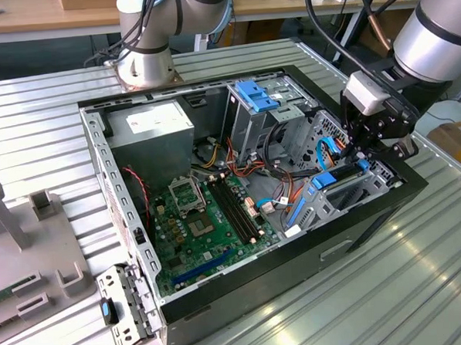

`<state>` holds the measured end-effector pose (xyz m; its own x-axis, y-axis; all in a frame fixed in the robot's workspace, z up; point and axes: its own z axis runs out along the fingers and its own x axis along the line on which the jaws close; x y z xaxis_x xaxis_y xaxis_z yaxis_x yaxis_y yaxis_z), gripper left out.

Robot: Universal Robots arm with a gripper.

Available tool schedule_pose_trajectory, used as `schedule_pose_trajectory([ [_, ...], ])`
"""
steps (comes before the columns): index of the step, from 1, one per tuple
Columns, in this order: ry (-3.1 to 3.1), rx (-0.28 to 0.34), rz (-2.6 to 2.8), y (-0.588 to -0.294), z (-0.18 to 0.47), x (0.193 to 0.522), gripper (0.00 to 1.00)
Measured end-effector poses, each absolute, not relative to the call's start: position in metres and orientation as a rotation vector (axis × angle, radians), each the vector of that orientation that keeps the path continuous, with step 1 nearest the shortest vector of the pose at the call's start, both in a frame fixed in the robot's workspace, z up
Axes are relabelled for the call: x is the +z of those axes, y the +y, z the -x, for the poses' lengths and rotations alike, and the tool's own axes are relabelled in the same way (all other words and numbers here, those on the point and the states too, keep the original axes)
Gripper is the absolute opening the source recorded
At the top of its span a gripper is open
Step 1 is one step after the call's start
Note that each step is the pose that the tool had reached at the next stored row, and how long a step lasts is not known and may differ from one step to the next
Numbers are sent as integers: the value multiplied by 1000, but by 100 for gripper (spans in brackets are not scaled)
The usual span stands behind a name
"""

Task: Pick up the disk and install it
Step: 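Insert the first disk wire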

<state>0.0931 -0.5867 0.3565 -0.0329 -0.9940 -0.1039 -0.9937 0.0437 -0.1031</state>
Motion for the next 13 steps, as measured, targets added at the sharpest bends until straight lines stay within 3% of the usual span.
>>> schedule_pose_trajectory([
  [13, 2168, -5, 2067, -588, -93, 353, 16],
])
